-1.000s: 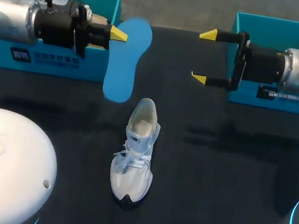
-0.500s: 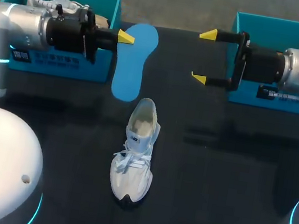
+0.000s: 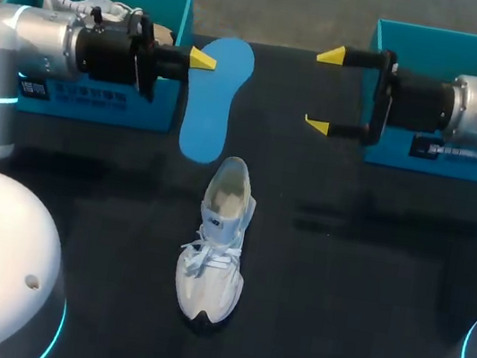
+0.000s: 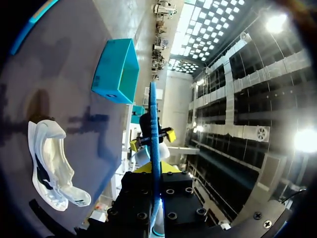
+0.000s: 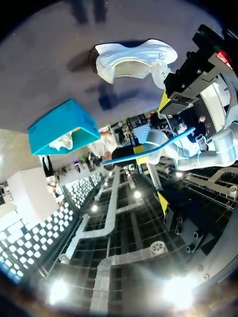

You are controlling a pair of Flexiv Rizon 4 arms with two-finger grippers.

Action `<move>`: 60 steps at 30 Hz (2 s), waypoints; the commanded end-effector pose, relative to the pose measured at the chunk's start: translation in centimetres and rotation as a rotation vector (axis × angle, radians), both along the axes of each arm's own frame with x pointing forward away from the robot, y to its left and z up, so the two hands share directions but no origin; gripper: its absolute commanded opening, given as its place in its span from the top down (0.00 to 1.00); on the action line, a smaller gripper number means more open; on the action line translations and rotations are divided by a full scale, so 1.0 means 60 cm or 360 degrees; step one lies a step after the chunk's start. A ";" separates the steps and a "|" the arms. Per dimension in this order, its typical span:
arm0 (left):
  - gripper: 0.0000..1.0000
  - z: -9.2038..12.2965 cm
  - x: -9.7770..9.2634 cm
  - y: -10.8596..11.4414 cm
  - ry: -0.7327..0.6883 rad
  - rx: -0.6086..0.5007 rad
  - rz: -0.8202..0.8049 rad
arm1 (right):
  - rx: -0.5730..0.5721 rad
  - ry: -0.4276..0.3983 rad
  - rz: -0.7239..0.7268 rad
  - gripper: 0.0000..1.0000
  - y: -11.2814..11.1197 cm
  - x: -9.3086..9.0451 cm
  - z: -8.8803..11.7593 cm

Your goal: Take the shoe out of the shoebox, open the shoe tongue, remove and reinsert the insole, then place the shoe into the shoebox

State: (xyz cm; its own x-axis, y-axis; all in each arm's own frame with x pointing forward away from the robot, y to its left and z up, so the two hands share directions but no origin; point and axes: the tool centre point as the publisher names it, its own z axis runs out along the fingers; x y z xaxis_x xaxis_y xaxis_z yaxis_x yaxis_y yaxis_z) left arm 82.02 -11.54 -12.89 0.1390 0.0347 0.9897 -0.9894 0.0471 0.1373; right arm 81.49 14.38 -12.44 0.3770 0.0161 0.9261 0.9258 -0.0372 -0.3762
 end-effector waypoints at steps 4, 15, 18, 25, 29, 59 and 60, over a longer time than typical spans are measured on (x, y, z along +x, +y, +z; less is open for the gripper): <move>1.00 0.001 -0.002 0.001 0.0001 0.0005 0.0002 | -0.0614 0.0145 0.0185 0.00 0.011 0.001 0.099; 1.00 0.001 -0.002 0.001 0.0001 0.0005 0.0002 | -0.1177 0.0158 0.0333 0.00 0.024 -0.016 0.200; 1.00 0.001 -0.002 0.001 0.0001 0.0005 0.0002 | -0.1353 0.0203 0.0383 0.00 0.038 -0.009 0.222; 1.00 0.001 -0.002 0.001 0.0001 0.0005 0.0002 | -0.1725 0.0318 0.0451 0.00 0.075 0.006 0.265; 1.00 0.001 -0.002 0.001 0.0001 0.0005 0.0002 | -0.1928 0.0384 0.0461 0.00 0.094 0.011 0.284; 1.00 0.001 -0.002 0.001 0.0001 0.0005 0.0002 | -0.2635 0.0040 0.0442 0.00 0.206 -0.004 0.268; 1.00 0.001 -0.002 0.001 0.0001 0.0005 0.0002 | -0.2646 0.0025 0.0432 0.00 0.212 -0.005 0.265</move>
